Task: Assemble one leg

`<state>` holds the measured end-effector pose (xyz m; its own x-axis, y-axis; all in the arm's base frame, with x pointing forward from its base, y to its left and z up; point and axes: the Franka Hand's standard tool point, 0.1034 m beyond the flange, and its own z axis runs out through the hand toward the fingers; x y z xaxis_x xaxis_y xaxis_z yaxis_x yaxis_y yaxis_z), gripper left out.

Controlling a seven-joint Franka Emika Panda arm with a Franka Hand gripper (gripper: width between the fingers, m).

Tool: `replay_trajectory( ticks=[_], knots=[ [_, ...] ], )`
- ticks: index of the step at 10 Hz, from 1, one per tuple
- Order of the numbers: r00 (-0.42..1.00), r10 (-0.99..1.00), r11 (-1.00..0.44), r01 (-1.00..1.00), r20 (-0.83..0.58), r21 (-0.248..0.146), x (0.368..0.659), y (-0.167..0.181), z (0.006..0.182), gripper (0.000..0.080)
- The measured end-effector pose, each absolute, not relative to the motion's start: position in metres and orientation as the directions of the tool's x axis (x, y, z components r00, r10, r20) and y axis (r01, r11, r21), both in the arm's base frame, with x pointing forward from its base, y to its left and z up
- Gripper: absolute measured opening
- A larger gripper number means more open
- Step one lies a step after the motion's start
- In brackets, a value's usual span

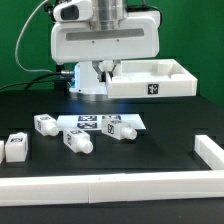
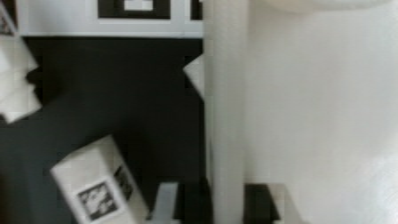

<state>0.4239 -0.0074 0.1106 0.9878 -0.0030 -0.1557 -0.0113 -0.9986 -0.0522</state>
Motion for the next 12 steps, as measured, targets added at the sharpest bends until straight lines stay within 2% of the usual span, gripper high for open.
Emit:
replay_trajectory(
  ticks=[4, 5, 7, 12],
  knots=[
    [0.985, 0.005, -0.999, -0.003, -0.173, -0.051, 0.428, -0.009, 0.106, 0.0052],
    [0.982, 0.011, -0.999, 0.001, -0.191, -0.049, 0.453, -0.019, 0.105, 0.0052],
    [0.974, 0.078, -0.996, 0.065, -0.211, -0.069, 0.507, -0.051, 0.12, 0.0053],
    [0.975, 0.056, -0.997, 0.045, -0.213, -0.056, 0.508, -0.049, 0.112, 0.0054]
  ],
)
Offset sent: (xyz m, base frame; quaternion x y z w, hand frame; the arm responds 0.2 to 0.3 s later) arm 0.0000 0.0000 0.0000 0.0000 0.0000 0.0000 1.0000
